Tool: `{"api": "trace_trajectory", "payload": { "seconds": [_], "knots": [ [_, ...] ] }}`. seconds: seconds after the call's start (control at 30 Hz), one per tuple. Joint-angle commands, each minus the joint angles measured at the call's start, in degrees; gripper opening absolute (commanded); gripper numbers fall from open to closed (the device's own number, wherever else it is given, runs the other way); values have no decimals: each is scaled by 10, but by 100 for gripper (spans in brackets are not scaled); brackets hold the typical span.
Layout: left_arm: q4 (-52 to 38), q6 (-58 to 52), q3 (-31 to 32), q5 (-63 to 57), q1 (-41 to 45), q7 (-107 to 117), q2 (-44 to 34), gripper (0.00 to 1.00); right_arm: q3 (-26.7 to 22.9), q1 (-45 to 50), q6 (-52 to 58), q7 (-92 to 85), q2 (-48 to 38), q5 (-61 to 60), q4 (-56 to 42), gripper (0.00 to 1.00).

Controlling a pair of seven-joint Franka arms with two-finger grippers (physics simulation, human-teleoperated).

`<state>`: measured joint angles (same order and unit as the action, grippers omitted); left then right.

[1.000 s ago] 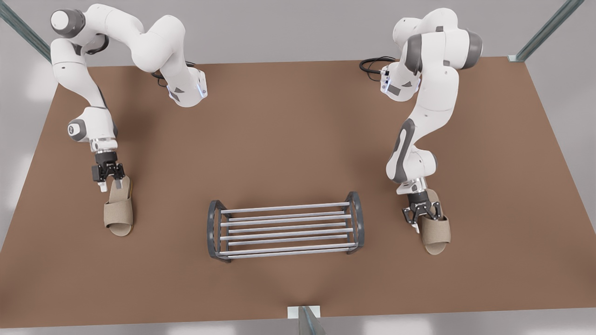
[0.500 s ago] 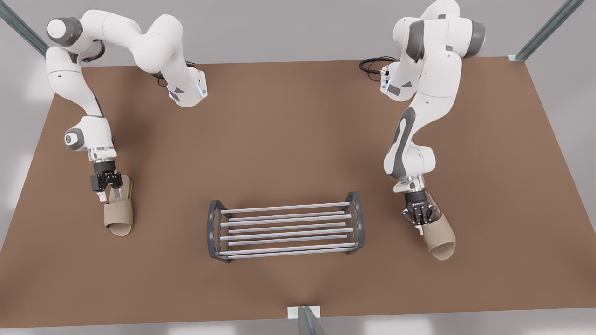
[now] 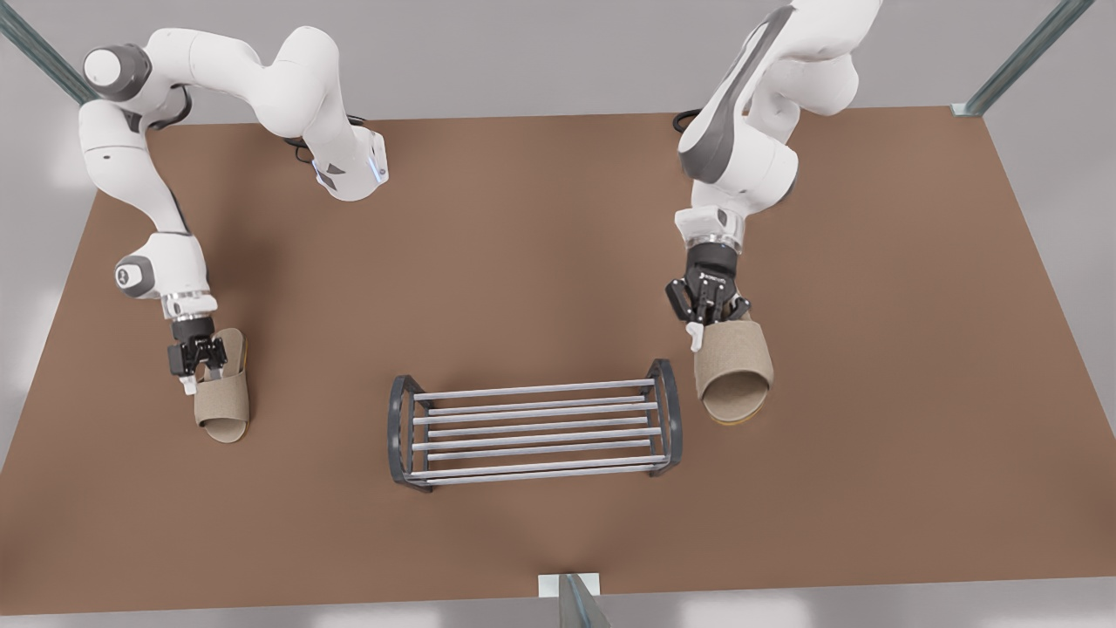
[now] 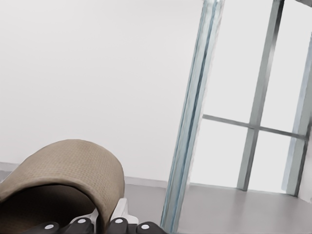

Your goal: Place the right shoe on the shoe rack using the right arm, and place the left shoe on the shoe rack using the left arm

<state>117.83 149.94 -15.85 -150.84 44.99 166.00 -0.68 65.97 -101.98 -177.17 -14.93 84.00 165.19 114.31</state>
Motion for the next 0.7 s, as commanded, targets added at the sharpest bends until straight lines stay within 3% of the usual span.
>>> {"api": "trace_trajectory", "payload": {
  "seconds": [0.0,0.17,0.47,0.53,0.57,0.6,0.67],
  "knots": [
    [-1,93,0,-1,23,526,-13,21,0,6,-1,3,-1,0,-4,100],
    [-43,84,2,89,112,485,80,21,-1,23,-1,2,4,0,-16,100],
    [-135,58,22,147,110,480,228,21,-1,69,-1,3,5,-1,-59,100],
    [-168,56,22,156,107,480,263,21,-1,73,-1,2,5,-2,-60,88],
    [-183,56,21,158,106,477,281,21,-1,73,-1,2,5,-2,-60,71],
    [-192,56,20,158,104,477,294,21,-1,73,-1,2,5,-2,-60,63],
    [-219,56,17,171,102,477,327,21,-1,78,0,2,5,-1,-61,60]
  ]
}}
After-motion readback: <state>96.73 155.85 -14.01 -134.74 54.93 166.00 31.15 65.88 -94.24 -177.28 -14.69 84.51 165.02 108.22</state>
